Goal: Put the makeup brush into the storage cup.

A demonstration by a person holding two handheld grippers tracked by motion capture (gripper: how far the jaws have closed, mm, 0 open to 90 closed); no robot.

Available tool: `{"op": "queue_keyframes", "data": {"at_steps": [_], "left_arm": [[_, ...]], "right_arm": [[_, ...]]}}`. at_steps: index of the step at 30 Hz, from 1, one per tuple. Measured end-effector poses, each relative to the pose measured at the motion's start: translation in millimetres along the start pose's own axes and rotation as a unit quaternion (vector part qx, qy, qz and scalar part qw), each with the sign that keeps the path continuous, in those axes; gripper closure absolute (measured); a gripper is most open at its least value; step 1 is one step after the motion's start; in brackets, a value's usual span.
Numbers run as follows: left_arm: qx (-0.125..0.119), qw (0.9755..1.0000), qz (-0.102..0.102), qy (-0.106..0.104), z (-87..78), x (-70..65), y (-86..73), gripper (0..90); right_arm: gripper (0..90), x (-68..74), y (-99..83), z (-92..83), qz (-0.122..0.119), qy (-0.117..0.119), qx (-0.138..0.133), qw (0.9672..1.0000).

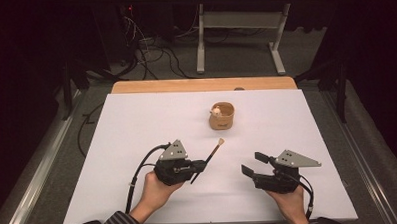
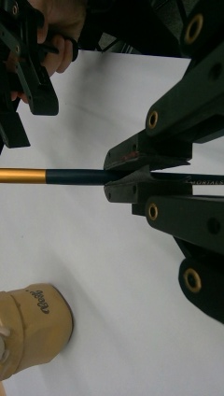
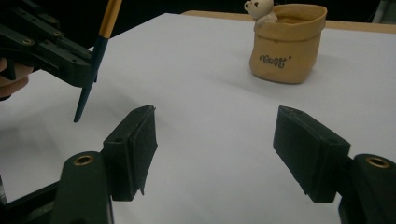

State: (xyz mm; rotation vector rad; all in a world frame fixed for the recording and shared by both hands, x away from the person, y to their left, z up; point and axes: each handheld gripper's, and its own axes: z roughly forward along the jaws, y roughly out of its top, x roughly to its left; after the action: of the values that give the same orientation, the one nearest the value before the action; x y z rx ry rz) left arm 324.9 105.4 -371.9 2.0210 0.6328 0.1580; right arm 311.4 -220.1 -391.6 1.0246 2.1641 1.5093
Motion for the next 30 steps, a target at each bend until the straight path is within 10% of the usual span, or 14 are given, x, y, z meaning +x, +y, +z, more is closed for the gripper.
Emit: {"op": "queue_keyframes", "data": {"at_steps": [30], "left_arm": [[-0.001,1.0,0.002,-0.005,7.4,0.5,1.0,83.5]], "right_arm": [[39.8,25.1,22.4,28.0,-0.032,0.045,0.0,0.9984]]}}
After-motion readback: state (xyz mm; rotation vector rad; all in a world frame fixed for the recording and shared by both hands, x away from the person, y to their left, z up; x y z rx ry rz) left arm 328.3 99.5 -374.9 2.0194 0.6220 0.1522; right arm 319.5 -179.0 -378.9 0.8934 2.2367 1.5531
